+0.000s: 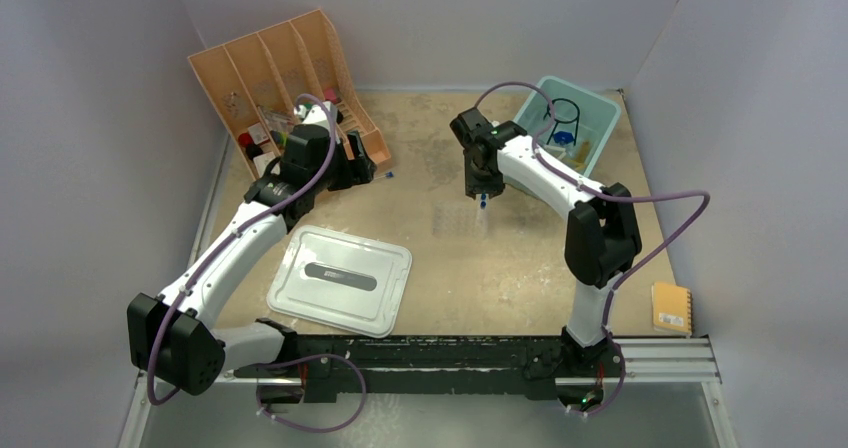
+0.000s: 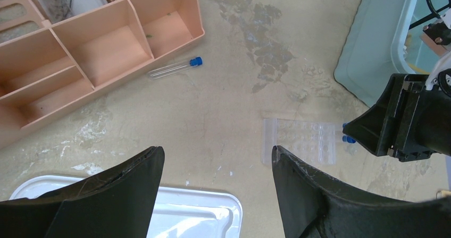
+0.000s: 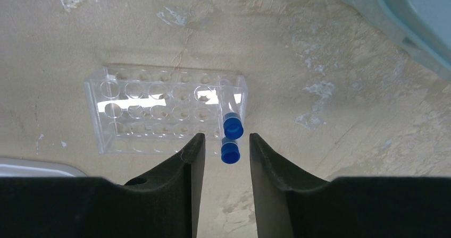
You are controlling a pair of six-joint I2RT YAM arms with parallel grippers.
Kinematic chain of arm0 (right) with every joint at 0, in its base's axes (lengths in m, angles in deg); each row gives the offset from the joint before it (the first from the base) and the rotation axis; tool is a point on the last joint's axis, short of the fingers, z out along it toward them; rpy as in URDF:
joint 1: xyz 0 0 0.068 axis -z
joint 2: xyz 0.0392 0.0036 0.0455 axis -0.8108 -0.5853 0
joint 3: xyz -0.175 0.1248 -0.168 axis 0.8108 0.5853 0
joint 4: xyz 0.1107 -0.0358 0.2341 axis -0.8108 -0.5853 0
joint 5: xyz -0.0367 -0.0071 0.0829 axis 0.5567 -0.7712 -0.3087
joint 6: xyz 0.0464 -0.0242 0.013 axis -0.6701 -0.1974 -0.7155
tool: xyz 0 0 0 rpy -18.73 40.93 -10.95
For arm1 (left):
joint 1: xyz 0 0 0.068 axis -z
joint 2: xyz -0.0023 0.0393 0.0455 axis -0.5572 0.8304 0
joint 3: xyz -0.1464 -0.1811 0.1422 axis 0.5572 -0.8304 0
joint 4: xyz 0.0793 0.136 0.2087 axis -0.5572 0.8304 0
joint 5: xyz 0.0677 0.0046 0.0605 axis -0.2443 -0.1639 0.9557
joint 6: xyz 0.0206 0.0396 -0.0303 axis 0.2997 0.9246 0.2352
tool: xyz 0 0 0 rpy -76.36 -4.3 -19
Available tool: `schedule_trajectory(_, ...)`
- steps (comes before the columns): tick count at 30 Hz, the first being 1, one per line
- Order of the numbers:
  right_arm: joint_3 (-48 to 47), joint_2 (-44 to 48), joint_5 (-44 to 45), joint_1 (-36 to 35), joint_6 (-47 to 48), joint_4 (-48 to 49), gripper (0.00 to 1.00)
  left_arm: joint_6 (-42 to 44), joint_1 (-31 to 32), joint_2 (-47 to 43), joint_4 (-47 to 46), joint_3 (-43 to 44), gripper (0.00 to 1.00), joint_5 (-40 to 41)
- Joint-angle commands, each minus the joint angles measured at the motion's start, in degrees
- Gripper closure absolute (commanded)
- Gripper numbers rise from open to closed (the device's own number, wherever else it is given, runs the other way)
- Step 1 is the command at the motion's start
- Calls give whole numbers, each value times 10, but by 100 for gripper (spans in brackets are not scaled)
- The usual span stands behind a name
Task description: Organize the chemistry lab equipment
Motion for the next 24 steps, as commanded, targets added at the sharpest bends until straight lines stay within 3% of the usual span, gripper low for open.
schedule_trajectory(1,-22,8,24,7,21,22,63,0,3,4,-13,14,27,-4)
schedule_trajectory(9,-22,-9,17,23,58,68,69,-2,3,9,-14,16,27,-8)
schedule_trajectory(24,-3,-10,-38,28,69,65,84,-3,3,14,-13,14,27,-8)
